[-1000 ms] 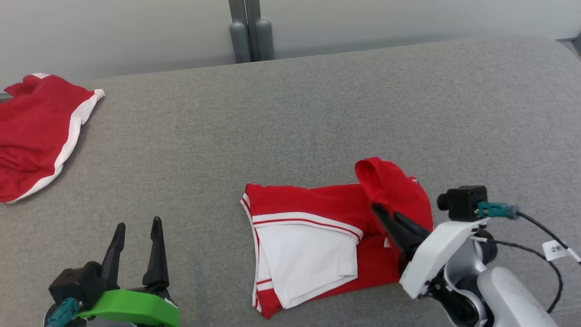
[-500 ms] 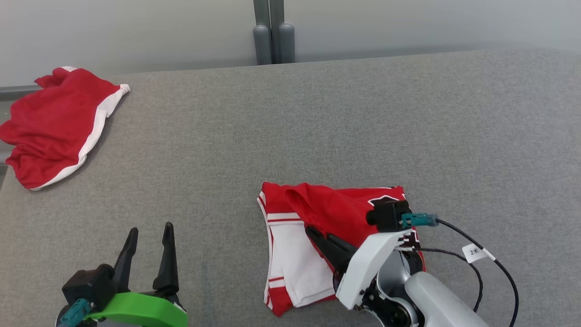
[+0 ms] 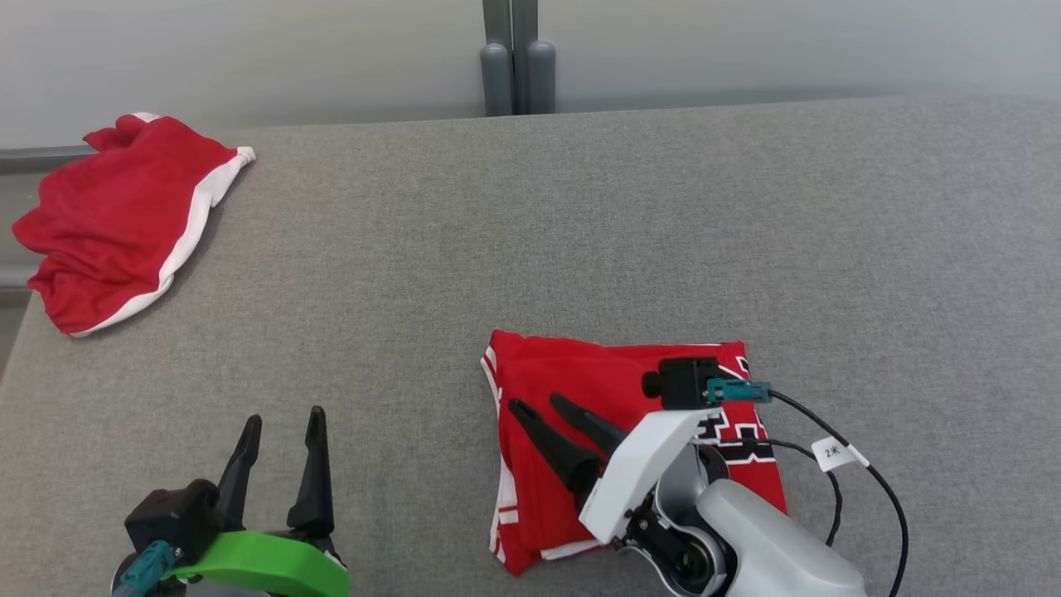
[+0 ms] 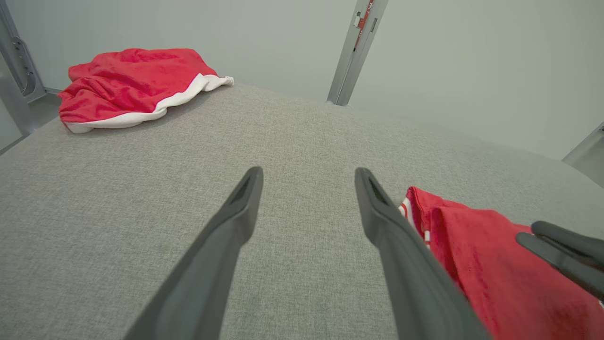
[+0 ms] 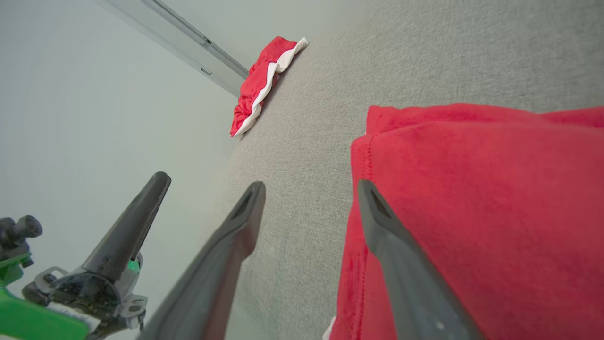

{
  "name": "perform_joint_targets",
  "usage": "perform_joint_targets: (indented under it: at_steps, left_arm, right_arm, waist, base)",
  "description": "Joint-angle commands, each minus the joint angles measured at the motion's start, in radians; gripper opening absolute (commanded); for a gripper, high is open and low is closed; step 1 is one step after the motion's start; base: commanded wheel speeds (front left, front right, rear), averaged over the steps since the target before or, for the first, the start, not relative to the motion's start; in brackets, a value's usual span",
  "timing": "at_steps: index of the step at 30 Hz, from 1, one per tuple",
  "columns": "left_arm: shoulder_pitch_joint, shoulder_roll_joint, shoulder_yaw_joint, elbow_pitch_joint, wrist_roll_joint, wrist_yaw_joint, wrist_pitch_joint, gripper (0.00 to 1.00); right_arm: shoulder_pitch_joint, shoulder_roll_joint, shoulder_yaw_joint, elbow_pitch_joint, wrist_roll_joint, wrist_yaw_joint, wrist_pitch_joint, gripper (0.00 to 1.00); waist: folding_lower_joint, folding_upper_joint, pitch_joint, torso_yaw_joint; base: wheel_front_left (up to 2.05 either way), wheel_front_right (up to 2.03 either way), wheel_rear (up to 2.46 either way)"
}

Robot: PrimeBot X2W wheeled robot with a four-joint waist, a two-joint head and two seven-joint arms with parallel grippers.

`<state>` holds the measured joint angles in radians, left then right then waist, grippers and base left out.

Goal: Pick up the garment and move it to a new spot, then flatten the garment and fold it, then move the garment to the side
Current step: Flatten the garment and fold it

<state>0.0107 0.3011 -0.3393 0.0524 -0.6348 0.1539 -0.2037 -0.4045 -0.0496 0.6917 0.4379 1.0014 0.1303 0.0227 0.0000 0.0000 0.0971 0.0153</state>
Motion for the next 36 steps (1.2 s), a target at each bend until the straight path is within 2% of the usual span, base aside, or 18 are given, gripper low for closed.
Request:
perform_joint_targets:
  at_steps: [1, 7, 13, 18, 21, 26, 36]
  left_arm:
    - [-0.014, 0.000, 0.000, 0.004, -0.010, -0.004, -0.005, 1.00]
    - [-0.021, -0.008, -0.012, 0.009, -0.005, -0.005, -0.009, 1.00]
    - [-0.029, -0.017, -0.024, 0.011, 0.008, 0.000, -0.016, 1.00]
    - [-0.041, -0.015, -0.029, 0.021, 0.030, 0.011, -0.024, 1.00]
    - [-0.047, -0.023, -0.023, 0.027, 0.041, 0.017, -0.034, 1.00]
    - [-0.039, -0.032, -0.011, 0.037, 0.057, 0.024, -0.048, 1.00]
    - [0.022, -0.066, 0.042, 0.048, 0.103, 0.006, -0.062, 1.00]
  right_arm:
    - [-0.018, -0.002, 0.007, 0.001, 0.012, 0.001, -0.018, 1.00]
    - [-0.046, -0.007, -0.015, -0.004, -0.004, 0.001, -0.095, 1.00]
    - [-0.064, -0.067, -0.089, 0.034, -0.161, 0.001, -0.212, 1.00]
    - [-0.046, -0.099, -0.220, 0.062, -0.351, 0.001, -0.276, 1.00]
    - [-0.011, -0.093, -0.318, 0.056, -0.461, 0.001, -0.287, 1.00]
    - [0.077, -0.054, -0.480, -0.046, -0.631, 0.001, -0.288, 1.00]
    - [0.237, -0.016, -0.590, -0.175, -0.705, 0.001, -0.288, 1.00]
  waist:
    - [0.0000, 0.0000, 0.000, -0.005]
    - [0.0000, 0.0000, 0.000, -0.029]
    - [0.0000, 0.0000, 0.003, -0.049]
    - [0.0000, 0.0000, 0.000, -0.067]
    - [0.0000, 0.0000, -0.005, -0.075]
    - [0.0000, 0.0000, -0.018, -0.089]
    - [0.0000, 0.0000, -0.059, -0.107]
  base:
    - [0.00, 0.00, 0.00]
    - [0.00, 0.00, 0.00]
    - [0.00, 0.00, 0.00]
    - [0.00, 0.00, 0.00]
    - [0.00, 0.00, 0.00]
    - [0.00, 0.00, 0.00]
    - [0.00, 0.00, 0.00]
